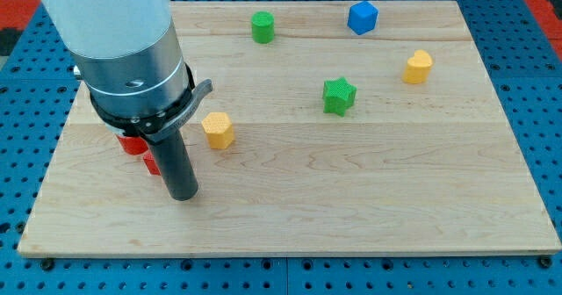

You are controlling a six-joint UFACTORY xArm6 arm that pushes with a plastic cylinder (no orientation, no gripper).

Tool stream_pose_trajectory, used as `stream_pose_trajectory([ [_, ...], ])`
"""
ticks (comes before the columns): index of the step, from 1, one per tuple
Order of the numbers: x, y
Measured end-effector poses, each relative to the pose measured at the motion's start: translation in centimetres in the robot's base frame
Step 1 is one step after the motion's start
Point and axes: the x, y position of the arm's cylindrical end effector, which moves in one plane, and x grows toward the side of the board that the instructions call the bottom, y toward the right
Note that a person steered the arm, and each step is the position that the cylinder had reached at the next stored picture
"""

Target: Move the green circle to the left of the green star

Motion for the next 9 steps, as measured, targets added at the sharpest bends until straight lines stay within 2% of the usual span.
stream_pose_trajectory([
  [2,-3.5,-2.1],
  [4,-4.2,-4.7],
  [6,-4.1,0.4],
  [7,-4.1,0.4],
  [8,-5.7,0.1],
  [9,-9.7,-1.1],
])
